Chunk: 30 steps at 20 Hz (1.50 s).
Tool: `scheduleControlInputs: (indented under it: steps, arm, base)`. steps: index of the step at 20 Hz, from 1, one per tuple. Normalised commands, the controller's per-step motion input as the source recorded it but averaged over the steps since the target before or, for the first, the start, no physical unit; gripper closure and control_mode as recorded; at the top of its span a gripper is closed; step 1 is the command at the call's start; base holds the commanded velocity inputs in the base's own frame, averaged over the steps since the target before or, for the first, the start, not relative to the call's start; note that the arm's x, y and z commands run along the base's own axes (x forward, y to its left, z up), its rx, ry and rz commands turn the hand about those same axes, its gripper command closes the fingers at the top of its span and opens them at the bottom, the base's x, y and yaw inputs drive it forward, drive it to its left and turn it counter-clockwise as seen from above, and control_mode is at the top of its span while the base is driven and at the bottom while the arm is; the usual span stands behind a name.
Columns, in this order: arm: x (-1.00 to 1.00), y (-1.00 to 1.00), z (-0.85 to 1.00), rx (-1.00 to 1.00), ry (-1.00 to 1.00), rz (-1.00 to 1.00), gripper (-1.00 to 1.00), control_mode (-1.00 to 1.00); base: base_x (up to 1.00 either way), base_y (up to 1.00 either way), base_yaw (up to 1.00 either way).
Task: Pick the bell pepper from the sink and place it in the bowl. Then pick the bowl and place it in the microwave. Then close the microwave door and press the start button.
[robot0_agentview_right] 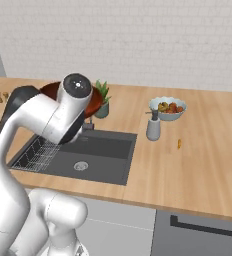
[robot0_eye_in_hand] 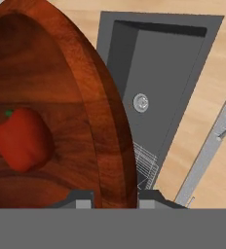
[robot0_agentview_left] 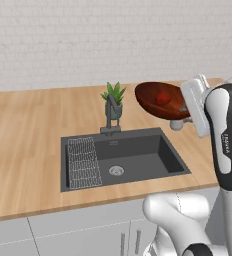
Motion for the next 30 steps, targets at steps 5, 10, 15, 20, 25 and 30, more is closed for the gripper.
scheduleControlInputs:
  steps: [5, 10, 15, 20, 25, 30]
  arm:
    - [-0.07, 0.36, 0.00, 0.05, -0.04, 0.00, 1.00, -1.00]
    - [0.01, 0.26, 0.00, 0.00, 0.00, 0.00, 1.00, -1.00]
    - [0.00, 0.27, 0.00, -0.03, 0.00, 0.00, 1.00, -1.00]
    - [0.00, 0.00, 0.00, -0.02, 0.00, 0.00, 1.00, -1.00]
    - [-0.08, 0.00, 0.00, -0.01, 0.00, 0.00, 1.00, 1.00]
    - [0.00, 0.00, 0.00, 0.00, 0.00, 0.00, 1.00, 1.00]
  base:
    - [0.00, 0.00, 0.00]
    - [0.00, 0.00, 0.00]
    - [0.00, 0.00, 0.00]
    - [0.00, 0.00, 0.00]
    - [-0.12, 0.00, 0.00]
    - [-0.90, 0.00, 0.00]
